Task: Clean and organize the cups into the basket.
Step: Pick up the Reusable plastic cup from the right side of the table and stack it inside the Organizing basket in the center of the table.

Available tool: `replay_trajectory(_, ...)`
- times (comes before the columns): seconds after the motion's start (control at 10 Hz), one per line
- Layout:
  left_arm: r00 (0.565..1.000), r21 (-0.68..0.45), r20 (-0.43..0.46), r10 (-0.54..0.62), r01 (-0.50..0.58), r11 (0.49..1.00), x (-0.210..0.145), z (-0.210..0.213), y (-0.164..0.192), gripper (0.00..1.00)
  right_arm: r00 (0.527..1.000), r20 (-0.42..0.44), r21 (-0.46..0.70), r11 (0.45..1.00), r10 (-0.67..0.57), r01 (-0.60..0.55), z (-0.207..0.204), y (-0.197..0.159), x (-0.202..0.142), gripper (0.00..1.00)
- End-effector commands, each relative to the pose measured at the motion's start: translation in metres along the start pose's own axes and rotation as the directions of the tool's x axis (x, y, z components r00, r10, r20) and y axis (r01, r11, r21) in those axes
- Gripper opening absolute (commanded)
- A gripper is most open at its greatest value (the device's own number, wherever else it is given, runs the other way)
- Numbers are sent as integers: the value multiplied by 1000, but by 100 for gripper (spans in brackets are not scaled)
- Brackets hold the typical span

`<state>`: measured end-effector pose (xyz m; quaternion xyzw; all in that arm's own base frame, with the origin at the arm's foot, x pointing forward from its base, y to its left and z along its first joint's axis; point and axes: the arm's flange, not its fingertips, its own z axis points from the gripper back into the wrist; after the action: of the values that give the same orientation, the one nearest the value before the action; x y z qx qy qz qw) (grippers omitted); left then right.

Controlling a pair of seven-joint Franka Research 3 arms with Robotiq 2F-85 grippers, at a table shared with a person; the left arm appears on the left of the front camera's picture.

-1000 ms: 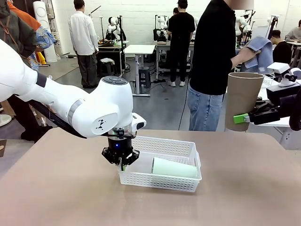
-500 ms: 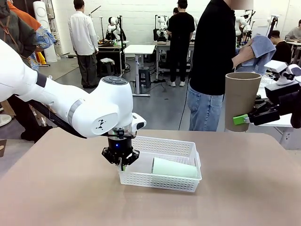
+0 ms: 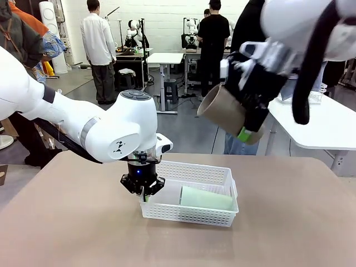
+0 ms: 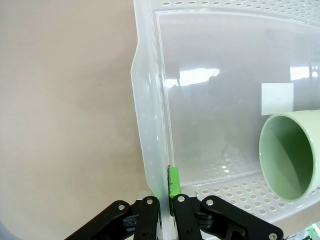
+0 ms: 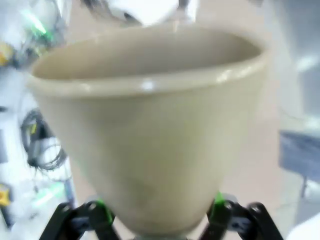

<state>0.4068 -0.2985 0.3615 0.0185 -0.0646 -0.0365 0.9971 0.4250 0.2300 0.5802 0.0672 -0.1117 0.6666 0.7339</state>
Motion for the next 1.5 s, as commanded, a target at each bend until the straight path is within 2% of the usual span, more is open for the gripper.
replay_trajectory(0.0,1000,1,8,-4,4,1000,-1,2,0,0,981,-191,100,995,30,-11,-28,-22,25,79)
replay_trajectory(0.2,1000,1,8,-4,4,1000,-1,2,0,0,965,-255,144,989,64,-28,-64,-31,43,79)
replay_trajectory(0.3,1000,1,8,-4,4,1000,-1,2,0,0,967,-242,168,985,84,-44,-77,-35,48,79)
replay_trajectory(0.7,1000,1,8,-4,4,1000,-1,2,0,0,985,-133,193,978,111,-84,-139,-62,42,79)
replay_trajectory(1.0,1000,1,8,-4,4,1000,-1,2,0,0,991,-4,195,972,133,-129,-166,-71,34,79)
replay_trajectory(1.4,1000,1,8,-4,4,1000,-1,2,0,0,991,26,221,966,135,-137,-194,-74,18,79)
